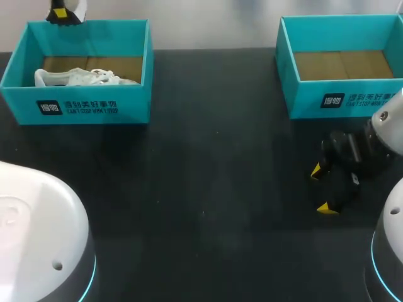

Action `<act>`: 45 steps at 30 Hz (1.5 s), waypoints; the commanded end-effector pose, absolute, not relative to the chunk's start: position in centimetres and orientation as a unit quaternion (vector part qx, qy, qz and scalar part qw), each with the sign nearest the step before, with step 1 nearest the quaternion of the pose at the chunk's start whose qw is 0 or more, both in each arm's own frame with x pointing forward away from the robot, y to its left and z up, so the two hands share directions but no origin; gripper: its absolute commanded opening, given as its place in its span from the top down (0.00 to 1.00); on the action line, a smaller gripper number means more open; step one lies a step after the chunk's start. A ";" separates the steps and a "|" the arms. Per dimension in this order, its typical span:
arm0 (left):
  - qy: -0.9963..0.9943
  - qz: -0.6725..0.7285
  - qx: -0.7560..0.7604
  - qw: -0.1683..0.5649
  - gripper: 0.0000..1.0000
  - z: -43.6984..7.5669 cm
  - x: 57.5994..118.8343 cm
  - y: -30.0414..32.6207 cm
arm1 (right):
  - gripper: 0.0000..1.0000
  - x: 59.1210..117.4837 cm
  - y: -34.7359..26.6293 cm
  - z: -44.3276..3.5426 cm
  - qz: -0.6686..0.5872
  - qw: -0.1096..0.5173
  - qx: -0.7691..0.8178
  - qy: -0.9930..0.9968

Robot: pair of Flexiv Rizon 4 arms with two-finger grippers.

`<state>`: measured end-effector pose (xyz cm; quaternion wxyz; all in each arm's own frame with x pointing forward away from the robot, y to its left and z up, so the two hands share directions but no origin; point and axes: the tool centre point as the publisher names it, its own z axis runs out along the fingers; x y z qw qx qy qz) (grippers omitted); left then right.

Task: Take the shoe out of the shoebox, open the shoe tongue, remove and reinsert the insole, then place the shoe into the shoebox

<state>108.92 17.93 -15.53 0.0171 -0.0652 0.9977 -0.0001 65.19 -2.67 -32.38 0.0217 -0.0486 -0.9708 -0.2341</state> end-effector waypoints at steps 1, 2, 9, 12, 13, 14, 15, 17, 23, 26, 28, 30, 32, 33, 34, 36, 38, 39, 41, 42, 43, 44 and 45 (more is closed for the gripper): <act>0.999 -0.027 -0.038 -0.001 1.00 -15.9 110.5 20.1 | 0.00 65.1 -2.6 -32.4 -0.233 0.021 -0.049 -0.971; 0.999 -0.029 -0.022 -0.002 1.00 -16.1 110.7 20.7 | 0.00 65.1 -2.6 -32.4 -0.233 0.021 -0.049 -0.971; 0.994 -0.001 0.108 0.018 1.00 -16.9 112.4 24.6 | 0.00 65.1 -2.6 -32.4 -0.233 0.021 -0.049 -0.971; 0.976 0.004 0.216 0.020 1.00 -16.6 112.8 26.4 | 0.00 65.1 -2.6 -32.4 -0.233 0.021 -0.049 -0.971; 0.970 0.006 0.241 0.023 1.00 -16.4 112.9 27.0 | 0.00 65.1 -2.6 -32.4 -0.233 0.021 -0.049 -0.971; 0.970 0.006 0.241 0.023 1.00 -16.4 112.9 27.0 | 0.00 65.1 -2.6 -32.4 -0.233 0.021 -0.049 -0.971; 0.970 0.006 0.241 0.023 1.00 -16.4 112.9 27.0 | 0.00 65.1 -2.6 -32.4 -0.233 0.021 -0.049 -0.971; 0.970 0.006 0.241 0.023 1.00 -16.4 112.9 27.0 | 0.00 65.1 -2.6 -32.4 -0.233 0.021 -0.049 -0.971; 0.970 0.006 0.241 0.023 1.00 -16.4 112.9 27.0 | 0.00 65.1 -2.6 -32.4 -0.233 0.021 -0.049 -0.971; 0.970 0.006 0.241 0.023 1.00 -16.4 112.9 27.0 | 0.00 65.1 -2.6 -32.4 -0.233 0.021 -0.049 -0.971; 0.970 0.006 0.241 0.023 1.00 -16.4 112.9 27.0 | 0.00 65.1 -2.6 -32.4 -0.233 0.021 -0.049 -0.971; 0.951 -0.010 0.308 0.027 1.00 -16.7 113.4 27.0 | 0.00 65.1 -2.6 -32.4 -0.233 0.021 -0.049 -0.971; 0.924 -0.020 0.381 0.027 1.00 -17.3 113.8 27.4 | 0.00 65.1 -2.6 -32.4 -0.233 0.021 -0.049 -0.971; 0.917 -0.007 0.398 0.027 1.00 -17.6 114.1 27.8 | 0.00 65.1 -2.6 -32.4 -0.233 0.021 -0.049 -0.971; 0.900 -0.011 0.436 0.029 1.00 -17.8 113.9 28.1 | 0.00 65.1 -2.6 -32.4 -0.233 0.021 -0.049 -0.971; 0.875 0.000 0.483 0.034 1.00 -17.9 113.8 29.1 | 0.00 65.1 -2.6 -32.4 -0.233 0.021 -0.049 -0.971; 0.860 0.016 0.508 0.043 1.00 -17.7 113.2 29.9 | 0.00 65.1 -2.6 -32.4 -0.233 0.021 -0.049 -0.971; 0.848 0.012 0.528 0.047 1.00 -17.6 113.2 30.3 | 0.00 65.1 -2.6 -32.4 -0.233 0.021 -0.049 -0.971; 0.833 0.025 0.550 0.055 1.00 -17.7 113.5 30.7 | 0.00 65.1 -2.6 -32.4 -0.233 0.021 -0.049 -0.971; 0.823 0.023 0.565 0.055 1.00 -17.9 113.8 30.8 | 0.00 65.1 -2.6 -32.4 -0.233 0.021 -0.049 -0.971; 0.808 0.025 0.586 0.057 1.00 -18.0 113.9 31.0 | 0.00 65.1 -2.6 -32.4 -0.233 0.021 -0.049 -0.971; 0.808 0.025 0.586 0.057 1.00 -18.0 113.9 31.0 | 0.00 65.1 -2.6 -32.4 -0.233 0.021 -0.049 -0.971; 0.808 0.025 0.586 0.057 1.00 -18.0 113.9 31.0 | 0.00 65.1 -2.6 -32.4 -0.233 0.021 -0.049 -0.971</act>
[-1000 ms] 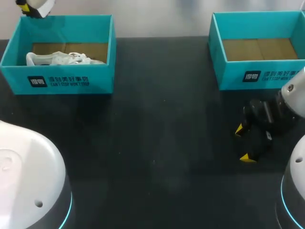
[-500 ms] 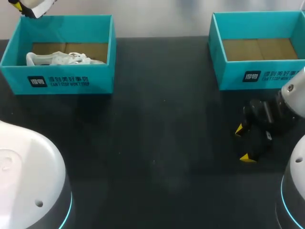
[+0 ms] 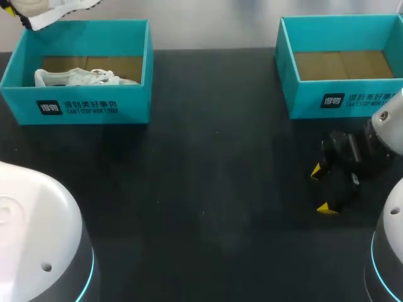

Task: Take the shoe out of the shoebox, open the shoe tongue, remove and reinsert the insole, then place the shoe into the shoebox

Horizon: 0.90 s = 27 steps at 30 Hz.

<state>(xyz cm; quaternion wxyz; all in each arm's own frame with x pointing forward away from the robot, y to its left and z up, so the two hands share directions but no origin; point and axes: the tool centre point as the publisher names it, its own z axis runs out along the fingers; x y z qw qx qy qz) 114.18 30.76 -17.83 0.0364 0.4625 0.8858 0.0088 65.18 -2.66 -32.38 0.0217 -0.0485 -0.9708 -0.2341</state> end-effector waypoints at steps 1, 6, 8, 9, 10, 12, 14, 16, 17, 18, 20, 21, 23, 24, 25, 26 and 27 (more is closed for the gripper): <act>0.808 0.025 0.586 0.057 1.00 -18.0 113.9 31.0 | 0.00 65.1 -2.6 -32.4 -0.233 0.021 -0.049 -0.971; 0.808 0.025 0.586 0.057 1.00 -18.0 113.9 31.0 | 0.00 65.1 -2.6 -32.4 -0.233 0.021 -0.049 -0.971; 0.808 0.025 0.586 0.057 1.00 -18.0 113.9 31.0 | 0.00 65.1 -2.6 -32.4 -0.233 0.021 -0.049 -0.971; 0.808 0.025 0.586 0.057 1.00 -18.0 113.9 31.0 | 0.00 65.1 -2.6 -32.4 -0.233 0.021 -0.049 -0.971; 0.808 0.025 0.586 0.057 1.00 -18.0 113.9 31.0 | 0.00 65.1 -2.6 -32.4 -0.233 0.021 -0.049 -0.971; 0.808 0.025 0.586 0.057 1.00 -18.0 113.9 31.0 | 0.00 65.1 -2.6 -32.4 -0.233 0.021 -0.049 -0.971; 0.808 0.025 0.586 0.057 1.00 -18.0 113.9 31.0 | 0.00 65.1 -2.6 -32.4 -0.233 0.021 -0.049 -0.971; 0.801 0.032 0.595 0.055 1.00 -18.4 114.2 30.8 | 0.00 65.1 -2.6 -32.4 -0.233 0.021 -0.049 -0.971; 0.799 0.040 0.598 0.055 1.00 -19.0 114.6 30.6 | 0.00 65.1 -2.6 -32.4 -0.233 0.021 -0.049 -0.971; 0.791 0.033 0.608 0.054 1.00 -19.3 114.9 30.6 | 0.00 65.1 -2.6 -32.4 -0.233 0.021 -0.049 -0.971; 0.784 0.038 0.618 0.047 1.00 -20.0 115.6 30.5 | 0.00 65.1 -2.6 -32.4 -0.233 0.021 -0.049 -0.971; 0.779 0.033 0.625 0.043 1.00 -20.3 115.9 30.4 | 0.00 65.1 -2.6 -32.4 -0.233 0.021 -0.049 -0.971; 0.770 0.037 0.635 0.049 1.00 -20.9 116.2 30.4 | 0.00 65.1 -2.6 -32.4 -0.233 0.021 -0.049 -0.971; 0.764 0.030 0.643 0.042 1.00 -21.2 116.3 30.6 | 0.00 65.1 -2.6 -32.4 -0.233 0.021 -0.049 -0.971; 0.749 0.029 0.660 0.039 1.00 -21.5 116.1 30.6 | 0.00 65.1 -2.6 -32.4 -0.233 0.021 -0.049 -0.971; 0.739 0.026 0.673 0.034 1.00 -21.8 115.9 30.8 | 0.00 65.1 -2.6 -32.4 -0.233 0.021 -0.049 -0.971; 0.739 0.026 0.673 0.034 1.00 -21.8 115.9 30.8 | 0.00 65.1 -2.6 -32.4 -0.233 0.021 -0.049 -0.971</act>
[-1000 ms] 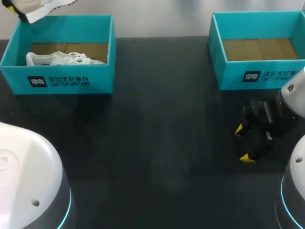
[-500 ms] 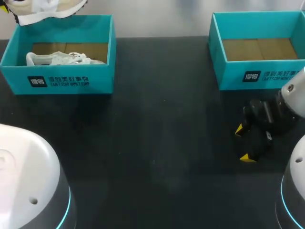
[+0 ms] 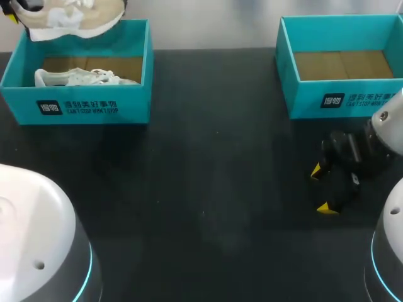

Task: Take the shoe out of the shoebox, open the shoe tongue, remove and reinsert the insole, then place the shoe into the shoebox

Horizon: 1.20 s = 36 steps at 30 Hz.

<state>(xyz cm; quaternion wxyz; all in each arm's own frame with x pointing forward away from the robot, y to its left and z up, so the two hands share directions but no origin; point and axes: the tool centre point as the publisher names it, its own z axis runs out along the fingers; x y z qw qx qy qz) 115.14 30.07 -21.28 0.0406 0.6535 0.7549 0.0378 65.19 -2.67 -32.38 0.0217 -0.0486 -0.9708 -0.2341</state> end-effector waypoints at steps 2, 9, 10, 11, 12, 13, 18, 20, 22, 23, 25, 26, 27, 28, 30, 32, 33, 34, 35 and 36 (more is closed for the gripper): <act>0.739 0.026 0.673 0.034 1.00 -21.8 115.9 30.8 | 0.00 65.1 -2.6 -32.4 -0.233 0.021 -0.049 -0.971; 0.739 0.026 0.673 0.034 1.00 -21.8 115.9 30.8 | 0.00 65.1 -2.6 -32.4 -0.233 0.021 -0.049 -0.971; 0.739 0.026 0.673 0.034 1.00 -21.8 115.9 30.8 | 0.00 65.1 -2.6 -32.4 -0.233 0.021 -0.049 -0.971; 0.739 0.026 0.673 0.034 1.00 -21.8 115.9 30.8 | 0.00 65.1 -2.6 -32.4 -0.233 0.021 -0.049 -0.971; 0.739 0.026 0.673 0.034 1.00 -21.8 115.9 30.8 | 0.00 65.1 -2.6 -32.4 -0.233 0.021 -0.049 -0.971; 0.739 0.026 0.673 0.034 1.00 -21.8 115.9 30.8 | 0.00 65.1 -2.6 -32.4 -0.233 0.021 -0.049 -0.971; 0.755 0.053 0.653 0.016 1.00 -24.7 118.1 29.7 | 0.00 65.1 -2.6 -32.4 -0.233 0.021 -0.049 -0.971; 0.759 0.038 0.650 -0.001 1.00 -25.7 118.7 29.9 | 0.00 65.1 -2.6 -32.4 -0.233 0.021 -0.049 -0.971; 0.762 0.034 0.647 -0.009 1.00 -26.6 119.1 30.0 | 0.00 65.1 -2.6 -32.4 -0.233 0.021 -0.049 -0.971; 0.764 0.031 0.644 -0.012 1.00 -26.8 119.3 30.1 | 0.00 65.1 -2.6 -32.4 -0.233 0.021 -0.049 -0.971; 0.766 0.037 0.642 -0.011 1.00 -27.2 119.3 30.2 | 0.00 65.1 -2.6 -32.4 -0.233 0.021 -0.049 -0.971; 0.766 0.037 0.642 -0.012 1.00 -27.4 119.3 30.2 | 0.00 65.1 -2.6 -32.4 -0.233 0.021 -0.049 -0.971; 0.767 0.041 0.641 -0.011 1.00 -27.6 119.4 30.1 | 0.00 65.1 -2.6 -32.4 -0.233 0.021 -0.049 -0.971; 0.767 0.041 0.640 -0.011 1.00 -27.7 119.5 30.1 | 0.00 65.1 -2.6 -32.4 -0.233 0.021 -0.049 -0.971; 0.768 0.038 0.639 -0.013 1.00 -27.9 119.8 29.9 | 0.00 65.1 -2.6 -32.4 -0.233 0.021 -0.049 -0.971; 0.769 0.038 0.638 -0.015 1.00 -28.0 119.8 29.9 | 0.00 65.1 -2.6 -32.4 -0.233 0.021 -0.049 -0.971; 0.767 0.041 0.640 -0.018 1.00 -28.1 119.8 29.8 | 0.00 65.1 -2.6 -32.4 -0.233 0.021 -0.049 -0.971; 0.766 0.042 0.641 -0.020 1.00 -28.2 119.7 29.8 | 0.00 65.1 -2.6 -32.4 -0.233 0.021 -0.049 -0.971; 0.764 0.045 0.643 -0.022 1.00 -28.4 119.6 29.7 | 0.00 65.1 -2.6 -32.4 -0.233 0.021 -0.049 -0.971; 0.762 0.050 0.646 -0.023 1.00 -28.5 119.4 29.7 | 0.00 65.1 -2.6 -32.4 -0.233 0.021 -0.049 -0.971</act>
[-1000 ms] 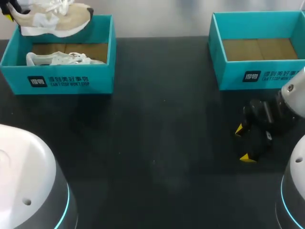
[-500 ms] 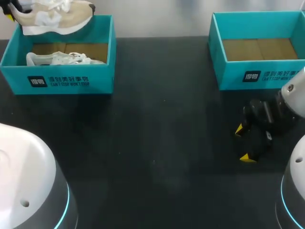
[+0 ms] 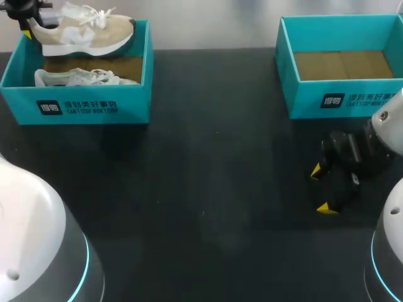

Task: Take the shoe out of the shoebox, open the shoe tongue, remove and reinsert the insole, then place the shoe into the shoebox

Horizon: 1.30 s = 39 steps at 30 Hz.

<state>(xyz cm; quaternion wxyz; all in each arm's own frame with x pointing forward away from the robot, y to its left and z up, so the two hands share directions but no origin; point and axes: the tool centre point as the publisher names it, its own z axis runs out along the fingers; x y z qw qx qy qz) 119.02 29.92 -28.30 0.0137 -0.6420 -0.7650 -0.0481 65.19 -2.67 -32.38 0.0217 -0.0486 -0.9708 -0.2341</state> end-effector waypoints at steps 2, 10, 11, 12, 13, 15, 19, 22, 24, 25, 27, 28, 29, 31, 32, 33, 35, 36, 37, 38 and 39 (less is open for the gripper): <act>-0.761 -0.053 -0.646 0.025 1.00 -28.7 119.3 29.8 | 0.00 65.1 -2.6 -32.4 -0.233 0.021 -0.049 -0.971; -0.760 -0.076 -0.644 0.036 1.00 -29.7 119.2 30.5 | 0.00 65.1 -2.6 -32.4 -0.233 0.021 -0.049 -0.971; -0.761 -0.078 -0.643 0.038 1.00 -29.9 119.2 30.6 | 0.00 65.1 -2.6 -32.4 -0.233 0.021 -0.049 -0.971; -0.761 -0.081 -0.642 0.040 1.00 -29.9 119.1 30.6 | 0.00 65.1 -2.6 -32.4 -0.233 0.021 -0.049 -0.971; -0.761 -0.084 -0.642 0.041 1.00 -30.1 119.0 30.7 | 0.00 65.1 -2.6 -32.4 -0.233 0.021 -0.049 -0.971; -0.759 -0.088 -0.644 0.046 1.00 -30.5 118.8 30.6 | 0.00 65.1 -2.6 -32.4 -0.233 0.021 -0.049 -0.971; -0.756 -0.091 -0.646 0.048 1.00 -31.1 118.2 30.3 | 0.00 65.1 -2.6 -32.4 -0.233 0.021 -0.049 -0.971; -0.757 -0.090 -0.646 0.050 1.00 -31.5 118.1 30.2 | 0.00 65.1 -2.6 -32.4 -0.233 0.021 -0.049 -0.971; -0.760 -0.088 -0.642 0.052 1.00 -31.6 118.2 30.1 | 0.00 65.1 -2.6 -32.4 -0.233 0.021 -0.049 -0.971; -0.760 -0.088 -0.642 0.052 1.00 -31.7 118.3 30.1 | 0.00 65.1 -2.6 -32.4 -0.233 0.021 -0.049 -0.971; -0.759 -0.090 -0.643 0.054 1.00 -31.8 118.3 29.9 | 0.00 65.1 -2.6 -32.4 -0.233 0.021 -0.049 -0.971; -0.758 -0.091 -0.643 0.054 1.00 -31.9 118.3 29.8 | 0.00 65.1 -2.6 -32.4 -0.233 0.021 -0.049 -0.971; -0.758 -0.091 -0.643 0.055 1.00 -32.0 118.3 29.7 | 0.00 65.1 -2.6 -32.4 -0.233 0.021 -0.049 -0.971; -0.761 -0.089 -0.639 0.058 1.00 -32.5 118.8 29.6 | 0.00 65.1 -2.6 -32.4 -0.233 0.021 -0.049 -0.971; -0.763 -0.090 -0.637 0.060 1.00 -32.7 118.9 29.5 | 0.00 65.1 -2.6 -32.4 -0.233 0.021 -0.049 -0.971; -0.767 -0.087 -0.633 0.062 1.00 -32.8 119.2 29.5 | 0.00 65.1 -2.6 -32.4 -0.233 0.021 -0.049 -0.971; -0.769 -0.088 -0.630 0.063 1.00 -33.1 119.6 29.4 | 0.00 65.1 -2.6 -32.4 -0.233 0.021 -0.049 -0.971; -0.770 -0.087 -0.628 0.065 1.00 -33.2 119.9 29.4 | 0.00 65.1 -2.6 -32.4 -0.233 0.021 -0.049 -0.971; -0.771 -0.089 -0.628 0.064 1.00 -33.3 120.2 29.3 | 0.00 65.1 -2.6 -32.4 -0.233 0.021 -0.049 -0.971; -0.771 -0.089 -0.628 0.064 1.00 -33.4 120.4 29.3 | 0.00 65.1 -2.6 -32.4 -0.233 0.021 -0.049 -0.971; -0.771 -0.089 -0.628 0.064 1.00 -33.5 120.6 29.3 | 0.00 65.1 -2.6 -32.4 -0.233 0.021 -0.049 -0.971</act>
